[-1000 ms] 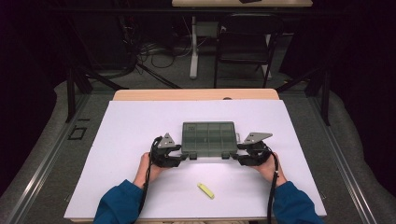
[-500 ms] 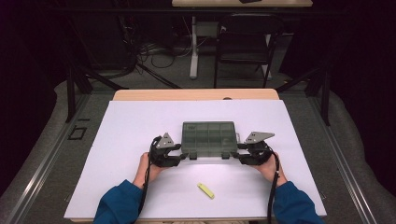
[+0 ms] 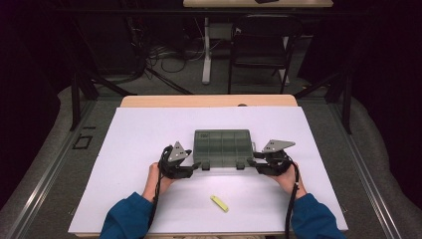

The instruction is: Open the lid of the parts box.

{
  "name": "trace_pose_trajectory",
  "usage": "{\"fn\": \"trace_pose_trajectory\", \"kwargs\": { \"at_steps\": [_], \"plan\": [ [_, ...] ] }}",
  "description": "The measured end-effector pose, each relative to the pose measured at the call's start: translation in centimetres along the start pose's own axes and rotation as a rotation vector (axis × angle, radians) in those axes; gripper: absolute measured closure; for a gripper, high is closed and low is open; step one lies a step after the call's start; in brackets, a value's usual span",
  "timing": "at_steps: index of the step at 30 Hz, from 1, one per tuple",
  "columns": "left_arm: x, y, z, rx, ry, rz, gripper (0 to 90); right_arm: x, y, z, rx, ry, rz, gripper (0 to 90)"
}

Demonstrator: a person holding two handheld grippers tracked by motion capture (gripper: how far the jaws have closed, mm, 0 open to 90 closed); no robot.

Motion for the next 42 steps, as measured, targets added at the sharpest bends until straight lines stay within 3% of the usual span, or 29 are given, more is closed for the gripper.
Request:
{"fn": "trace_pose_trajectory", "kwargs": {
  "at_steps": [14,27,31,42],
  "plan": [
    [-0.56,-0.02,-0.5,-0.034,0.066,-0.079,43.9,-0.17,-0.62,-0.47,-0.047,0.032,0.013,63.1],
    [-0.57,-0.05,-0.6,-0.068,0.075,-0.107,45.9,-0.22,-0.98,-0.77,-0.083,0.049,0.018,64.6],
    [-0.59,-0.13,-0.66,-0.098,0.075,-0.119,47.6,-0.26,-0.99,-0.74,-0.08,0.047,0.014,64.5],
    [-0.72,-0.14,-0.74,-0.122,0.084,-0.127,49.0,-0.37,-0.92,-0.63,-0.069,0.016,0.053,53.9]
  ]
}}
Point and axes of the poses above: each handheld gripper's, and its own axes: y roughly forward along the jaws, z roughly out of its underside, x roughly to its left, the point moved 2 cm from there along y, roughly forward along the jaws, and after that the axes turned 5 degrees about -y, right-handed, at the moved point
